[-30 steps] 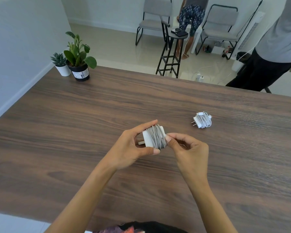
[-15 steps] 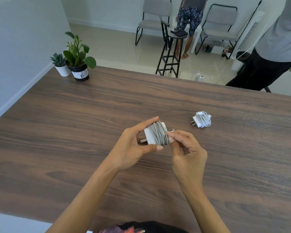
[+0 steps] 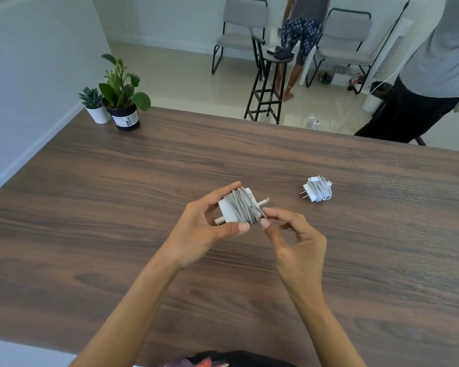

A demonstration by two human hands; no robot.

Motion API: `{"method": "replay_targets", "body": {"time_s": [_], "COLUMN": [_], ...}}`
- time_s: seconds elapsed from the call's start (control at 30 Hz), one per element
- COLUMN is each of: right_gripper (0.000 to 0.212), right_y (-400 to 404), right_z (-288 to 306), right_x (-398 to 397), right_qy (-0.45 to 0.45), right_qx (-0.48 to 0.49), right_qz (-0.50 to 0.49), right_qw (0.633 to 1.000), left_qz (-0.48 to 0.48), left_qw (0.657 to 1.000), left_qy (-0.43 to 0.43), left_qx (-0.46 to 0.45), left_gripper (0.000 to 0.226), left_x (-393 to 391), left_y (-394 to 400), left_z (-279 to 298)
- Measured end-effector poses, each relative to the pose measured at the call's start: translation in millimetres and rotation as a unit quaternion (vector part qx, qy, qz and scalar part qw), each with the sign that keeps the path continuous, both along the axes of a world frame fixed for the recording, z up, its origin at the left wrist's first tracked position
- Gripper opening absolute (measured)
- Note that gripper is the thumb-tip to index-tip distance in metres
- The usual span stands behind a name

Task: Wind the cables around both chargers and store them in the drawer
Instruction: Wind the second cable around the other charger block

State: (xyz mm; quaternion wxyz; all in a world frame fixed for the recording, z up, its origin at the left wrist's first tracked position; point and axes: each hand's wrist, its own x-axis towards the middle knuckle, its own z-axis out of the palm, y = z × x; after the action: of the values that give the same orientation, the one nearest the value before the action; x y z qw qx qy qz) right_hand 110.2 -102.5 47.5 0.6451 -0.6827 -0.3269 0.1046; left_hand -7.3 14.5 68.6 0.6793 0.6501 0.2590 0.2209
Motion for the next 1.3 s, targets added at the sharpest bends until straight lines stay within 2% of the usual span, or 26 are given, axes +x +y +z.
{"method": "replay_targets", "body": {"time_s": [0.17, 0.27, 0.5, 0.67, 0.77, 0.93, 1.13, 1.3], "right_gripper": [0.018, 0.02, 0.026, 0.029, 0.027, 0.035, 0.034, 0.022], "right_y": [1.5, 2.0, 3.7, 4.8, 4.2, 2.0, 2.6, 0.5], "right_z": [-5.1, -6.3, -1.7, 0.9, 1.8, 0.0, 3.3, -0.4], "right_x": [-9.7, -13.8, -8.8, -4.1, -3.7, -8.9, 4.1, 4.5], "right_qy": [-0.001, -0.038, -0.056, -0.003, 0.01, 0.015, 0.037, 0.034], "right_qx": [0.051, 0.045, 0.036, 0.0, -0.014, -0.029, 0.009, 0.045], "right_qz": [-0.024, -0.024, -0.002, 0.044, 0.054, 0.089, 0.112, 0.057], "right_qw": [0.998, 0.998, 0.998, 0.999, 0.998, 0.996, 0.993, 0.997], "left_qz": [0.041, 0.049, 0.026, 0.016, 0.016, 0.034, 0.016, 0.007], "left_qw": [0.999, 0.999, 1.0, 0.999, 0.997, 0.993, 0.996, 0.998], "left_qy": [-0.011, -0.005, -0.004, 0.02, 0.037, 0.046, 0.04, 0.042], "left_qx": [0.004, 0.01, 0.007, 0.04, 0.071, 0.103, 0.073, 0.052], "left_gripper": [0.068, 0.068, 0.069, 0.073, 0.076, 0.079, 0.078, 0.076], "left_x": [3.8, 3.6, 4.8, 2.9, 2.9, 2.8, 3.3, 3.1], "left_y": [-3.6, -1.9, -6.3, -4.2, -3.4, 1.0, 2.5, 1.6], "left_z": [-1.9, -3.3, -1.9, -4.2, -3.8, -1.2, 1.2, 0.3]}}
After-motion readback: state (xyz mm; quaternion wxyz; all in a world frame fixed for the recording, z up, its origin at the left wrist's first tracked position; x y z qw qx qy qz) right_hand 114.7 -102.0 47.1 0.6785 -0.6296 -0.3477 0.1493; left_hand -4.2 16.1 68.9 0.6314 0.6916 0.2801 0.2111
